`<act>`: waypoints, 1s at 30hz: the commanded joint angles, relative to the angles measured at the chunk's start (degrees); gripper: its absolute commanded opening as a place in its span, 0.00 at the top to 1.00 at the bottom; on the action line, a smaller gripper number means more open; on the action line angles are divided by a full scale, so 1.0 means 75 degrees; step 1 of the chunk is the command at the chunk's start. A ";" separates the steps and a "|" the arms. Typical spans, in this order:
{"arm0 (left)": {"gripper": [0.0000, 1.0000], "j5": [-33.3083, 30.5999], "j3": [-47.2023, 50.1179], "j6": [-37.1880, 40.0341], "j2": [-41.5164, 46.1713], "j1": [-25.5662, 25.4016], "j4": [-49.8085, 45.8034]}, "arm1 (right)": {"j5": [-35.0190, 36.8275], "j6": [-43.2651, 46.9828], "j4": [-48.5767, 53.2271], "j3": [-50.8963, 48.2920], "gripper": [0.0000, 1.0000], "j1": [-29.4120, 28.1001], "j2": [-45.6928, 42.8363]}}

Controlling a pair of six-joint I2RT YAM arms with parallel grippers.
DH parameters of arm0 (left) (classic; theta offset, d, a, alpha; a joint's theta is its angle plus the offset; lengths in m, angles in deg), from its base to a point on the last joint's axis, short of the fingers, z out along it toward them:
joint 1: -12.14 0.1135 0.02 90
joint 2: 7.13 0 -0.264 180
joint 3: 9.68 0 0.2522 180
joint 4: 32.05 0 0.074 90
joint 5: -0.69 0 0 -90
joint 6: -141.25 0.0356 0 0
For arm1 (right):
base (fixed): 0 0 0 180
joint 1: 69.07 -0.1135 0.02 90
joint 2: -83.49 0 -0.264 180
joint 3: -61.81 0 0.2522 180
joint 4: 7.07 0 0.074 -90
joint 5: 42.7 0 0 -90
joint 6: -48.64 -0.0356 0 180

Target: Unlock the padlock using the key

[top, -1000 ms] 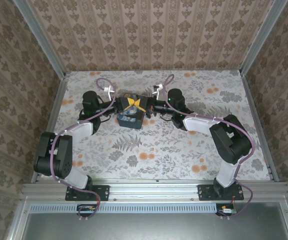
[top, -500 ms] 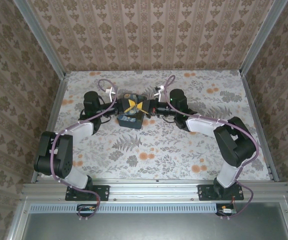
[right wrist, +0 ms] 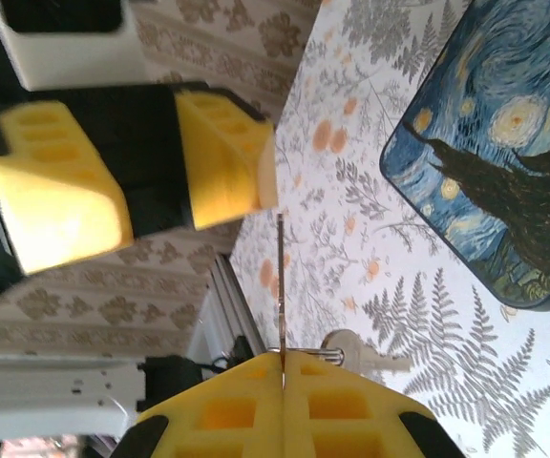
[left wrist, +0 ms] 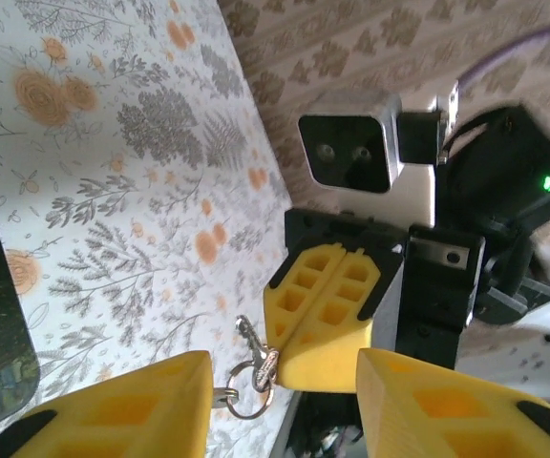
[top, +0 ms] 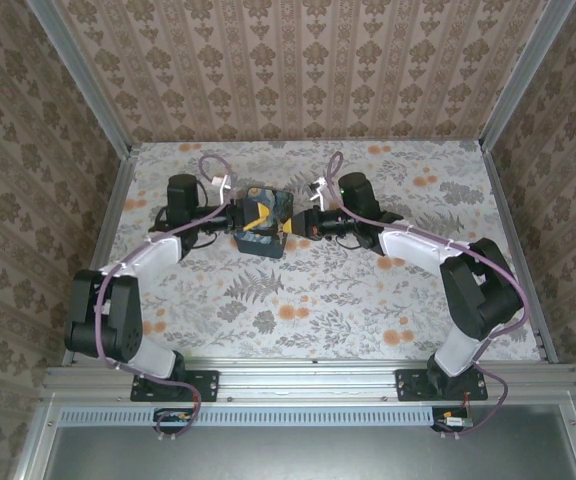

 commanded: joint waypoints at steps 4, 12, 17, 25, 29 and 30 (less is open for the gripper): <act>0.53 0.0152 -0.0956 0.3100 0.0219 -0.0073 -0.3620 | -0.0699 0.1637 0.1849 0.0566 0.99 0.0013 -0.0392; 0.55 0.0090 -0.1023 0.2993 -0.0065 -0.0556 -0.3364 | -0.1068 0.1677 0.1793 0.0611 1.00 -0.0121 -0.0375; 0.57 0.0205 -0.0980 0.2896 -0.0114 -0.0761 -0.3098 | -0.1160 0.1516 0.1547 0.0564 1.00 -0.0139 -0.0332; 0.73 0.0203 -0.0915 0.2846 -0.0158 -0.0858 -0.3039 | -0.1166 0.1533 0.1558 0.0552 0.99 -0.0152 -0.0284; 0.81 0.0182 -0.0898 0.2888 -0.0170 -0.0858 -0.3098 | -0.1208 0.1601 0.1606 0.0577 1.00 -0.0153 -0.0282; 0.82 0.0179 -0.0893 0.2886 -0.0169 -0.0858 -0.3094 | -0.1190 0.1626 0.1641 0.0587 1.00 -0.0153 -0.0276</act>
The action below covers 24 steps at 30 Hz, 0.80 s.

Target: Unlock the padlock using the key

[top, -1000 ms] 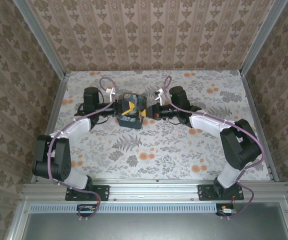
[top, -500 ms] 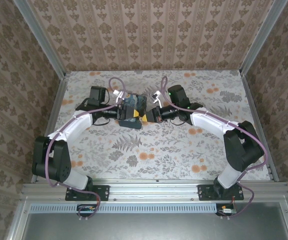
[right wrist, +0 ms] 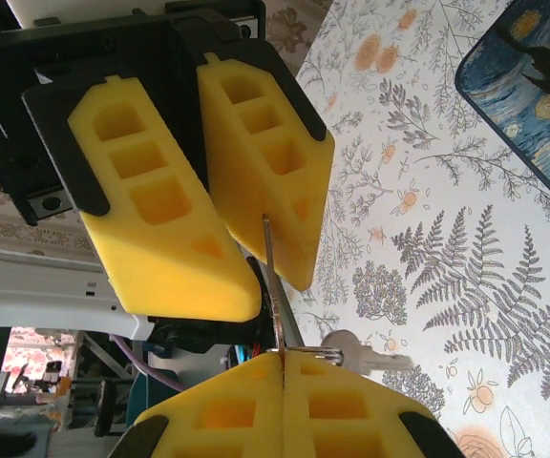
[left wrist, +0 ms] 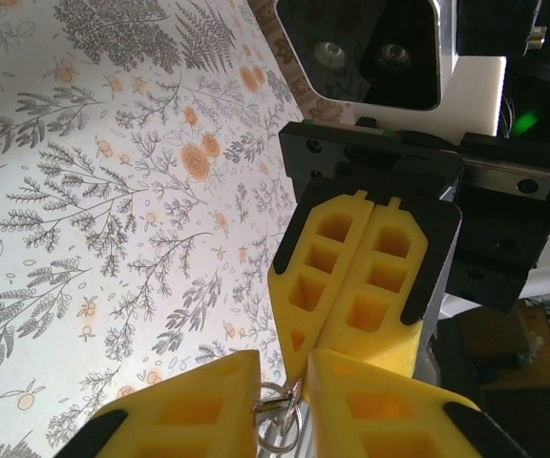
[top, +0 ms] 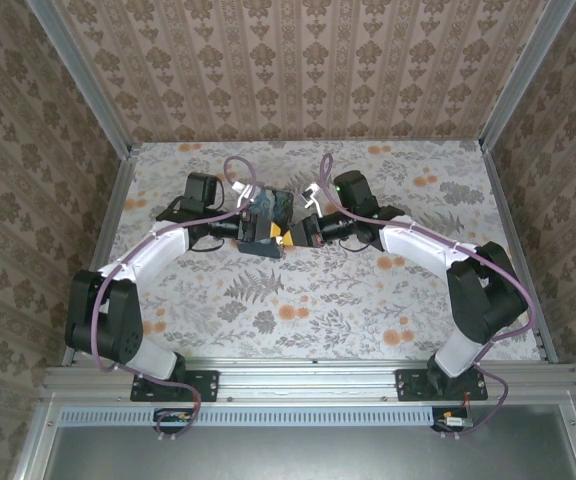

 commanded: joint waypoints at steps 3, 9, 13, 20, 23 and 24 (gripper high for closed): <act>0.87 0.0130 -0.0020 0.0207 -0.0074 -0.0062 -0.0005 | -0.0260 0.0159 0.0045 0.0185 1.00 -0.0023 -0.0074; 1.00 0.0095 0.0047 0.0061 -0.0027 -0.0084 0.0163 | -0.0266 0.0010 -0.0143 0.0164 0.99 0.0024 -0.0067; 1.00 -0.0135 0.0305 -0.0691 0.0156 -0.0041 0.1082 | -0.0426 -0.0420 -0.0728 -0.0095 0.79 0.0179 -0.0218; 1.00 -0.0660 0.0834 -0.2441 0.0315 -0.0039 0.3212 | 0.0167 -0.1177 -0.1539 -0.0535 0.48 0.0517 -0.0739; 1.00 -0.1102 0.1134 -0.3172 0.0389 -0.0039 0.4040 | 0.0554 -0.2129 -0.2488 -0.0634 0.43 0.0496 -0.0584; 1.00 -0.1240 0.1203 -0.3410 0.0389 -0.0039 0.4262 | 0.0731 -0.2380 -0.2776 -0.0711 0.42 0.0503 -0.0544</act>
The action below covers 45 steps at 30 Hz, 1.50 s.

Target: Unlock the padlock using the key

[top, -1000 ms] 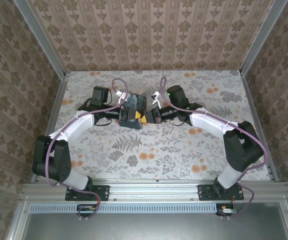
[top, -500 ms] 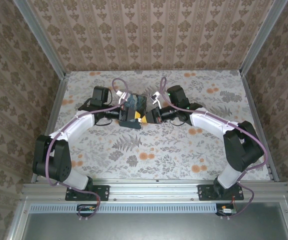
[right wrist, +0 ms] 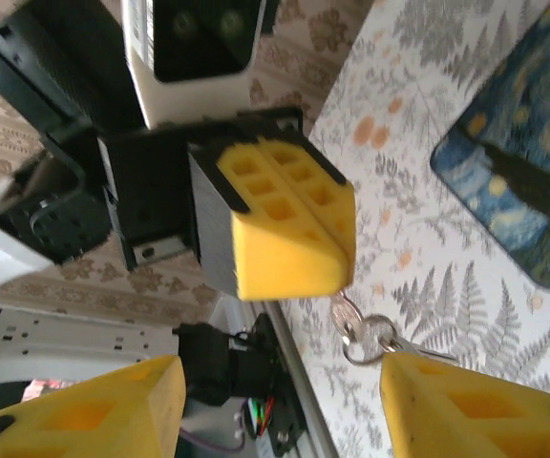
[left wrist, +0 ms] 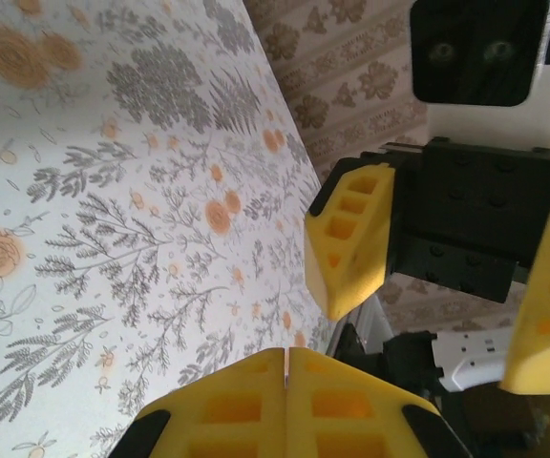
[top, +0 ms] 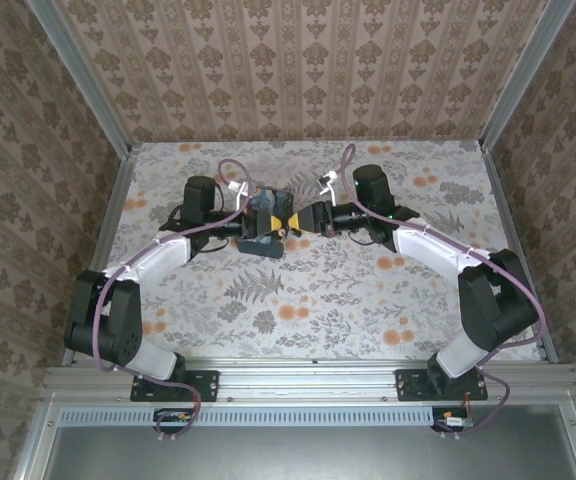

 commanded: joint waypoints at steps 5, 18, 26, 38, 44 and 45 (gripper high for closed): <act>1.00 -0.0887 0.0545 -0.1833 0.0284 0.0003 0.2286 | 0.1106 -0.1403 -0.1741 -0.0381 0.44 -0.0031 0.0144; 1.00 -0.1154 0.0787 -0.2401 0.0330 -0.0003 0.2968 | 0.1427 -0.2733 -0.3782 -0.0851 0.50 -0.0206 0.0772; 1.00 -0.1259 0.0879 -0.2539 0.0401 -0.0004 0.3179 | 0.1322 -0.3173 -0.4492 -0.0757 0.52 -0.0428 0.1152; 1.00 -0.1333 0.0998 -0.2668 0.0366 0.0019 0.3361 | 0.1258 -0.3517 -0.5080 -0.0847 0.58 -0.0499 0.1341; 1.00 -0.1393 0.1037 -0.2769 0.0355 0.0050 0.3491 | 0.1229 -0.3909 -0.5604 -0.0874 0.60 -0.0570 0.1541; 1.00 -0.1401 0.1047 -0.2786 0.0351 0.0043 0.3533 | 0.1230 -0.3930 -0.5639 -0.0857 0.61 -0.0581 0.1556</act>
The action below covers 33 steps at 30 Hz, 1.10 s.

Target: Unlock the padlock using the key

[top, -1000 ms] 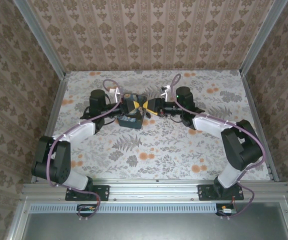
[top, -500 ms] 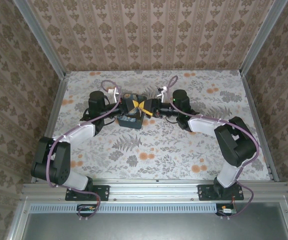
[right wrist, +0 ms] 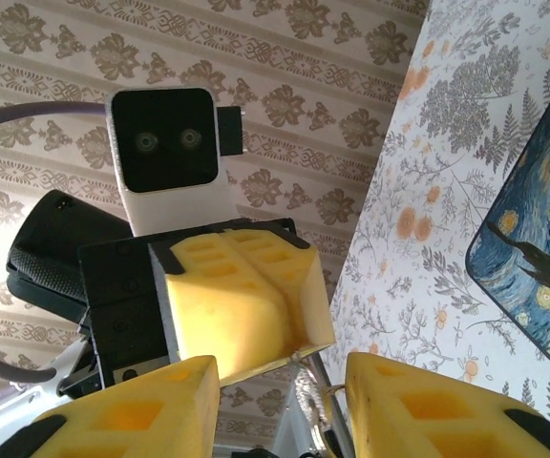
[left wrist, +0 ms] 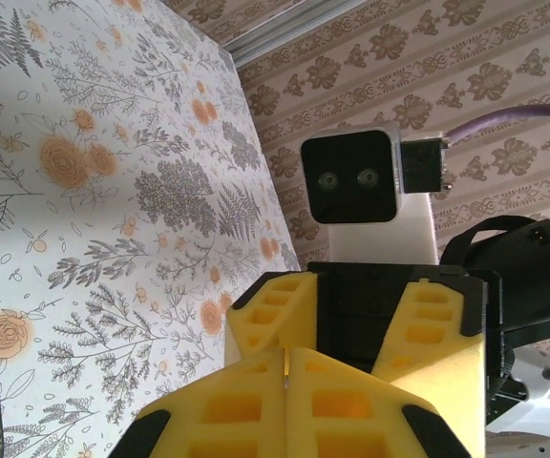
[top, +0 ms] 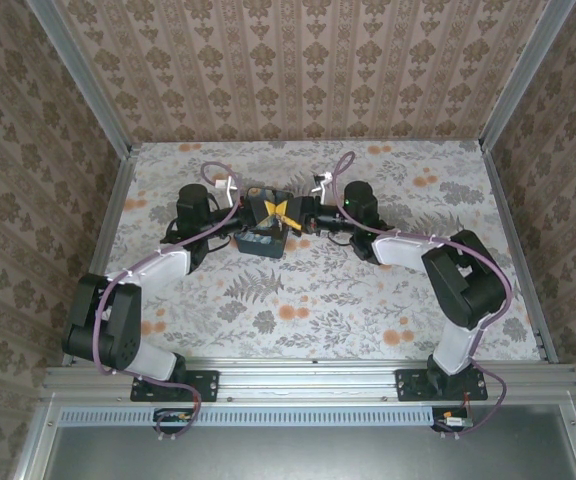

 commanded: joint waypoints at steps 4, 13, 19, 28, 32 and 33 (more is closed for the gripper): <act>1.00 -0.0061 0.0109 -0.0217 0.0195 0.0078 0.0496 | -0.0054 -0.0291 -0.0620 -0.0065 0.63 -0.0104 0.0155; 1.00 -0.0132 0.0195 -0.0332 0.0195 0.0111 0.0678 | 0.0002 -0.0483 -0.0898 -0.0132 0.71 -0.0174 0.0150; 1.00 -0.0054 0.0211 -0.0402 0.0183 0.0110 0.0803 | 0.0056 -0.0598 -0.1047 -0.0135 0.74 -0.0177 0.0239; 1.00 0.0005 0.0203 -0.0163 0.0292 0.0099 0.0638 | 0.0173 -0.0680 -0.1123 -0.0162 0.62 -0.0115 0.0302; 1.00 0.0002 0.0112 0.0129 0.0441 0.0099 0.0210 | 0.0192 -0.0686 -0.1114 -0.0159 0.61 -0.0106 0.0296; 1.00 0.0019 0.0102 0.0162 0.0453 0.0105 0.0175 | 0.0198 -0.0681 -0.1117 -0.0159 0.61 -0.0104 0.0288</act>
